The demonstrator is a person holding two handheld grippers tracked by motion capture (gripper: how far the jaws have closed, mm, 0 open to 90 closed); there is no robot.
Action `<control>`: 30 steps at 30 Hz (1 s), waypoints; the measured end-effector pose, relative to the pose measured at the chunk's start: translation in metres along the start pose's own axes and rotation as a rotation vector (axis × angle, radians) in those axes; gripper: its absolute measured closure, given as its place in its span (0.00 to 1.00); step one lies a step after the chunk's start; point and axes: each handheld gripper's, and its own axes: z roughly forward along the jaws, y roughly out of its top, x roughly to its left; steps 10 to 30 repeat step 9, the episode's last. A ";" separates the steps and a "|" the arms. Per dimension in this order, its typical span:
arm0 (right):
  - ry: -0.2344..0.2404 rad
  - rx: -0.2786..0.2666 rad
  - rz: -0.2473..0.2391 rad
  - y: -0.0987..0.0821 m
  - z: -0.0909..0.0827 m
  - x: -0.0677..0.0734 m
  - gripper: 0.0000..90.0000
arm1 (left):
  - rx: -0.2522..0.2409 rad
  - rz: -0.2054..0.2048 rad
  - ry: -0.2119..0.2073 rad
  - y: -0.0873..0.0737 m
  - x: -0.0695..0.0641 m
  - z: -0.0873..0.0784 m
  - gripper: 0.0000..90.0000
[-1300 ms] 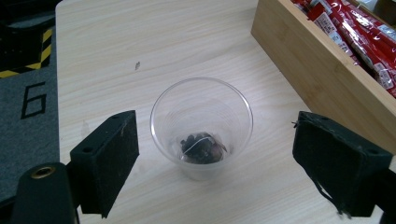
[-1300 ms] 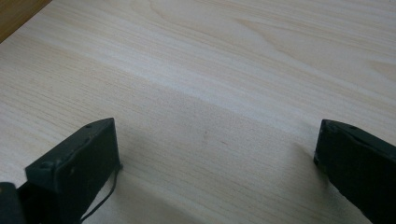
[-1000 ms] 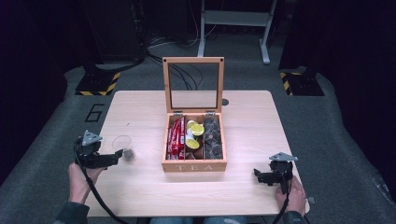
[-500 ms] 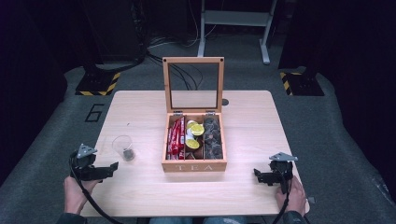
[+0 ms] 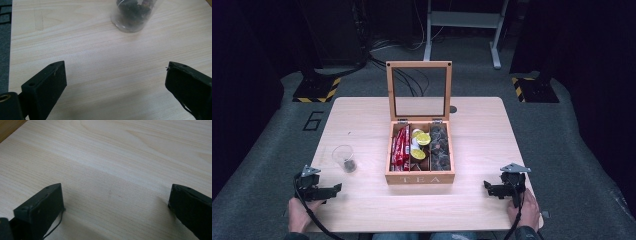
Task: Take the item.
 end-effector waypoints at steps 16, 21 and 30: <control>0.000 0.000 0.000 0.000 0.000 0.000 0.00 | 0.005 0.020 0.040 -0.002 -0.002 0.006 0.04; 0.000 0.000 0.000 0.000 0.000 0.000 0.00 | 0.005 0.020 0.040 -0.002 -0.002 0.006 0.04; 0.000 0.000 0.000 0.000 0.000 0.000 0.00 | 0.005 0.020 0.040 -0.002 -0.002 0.006 0.04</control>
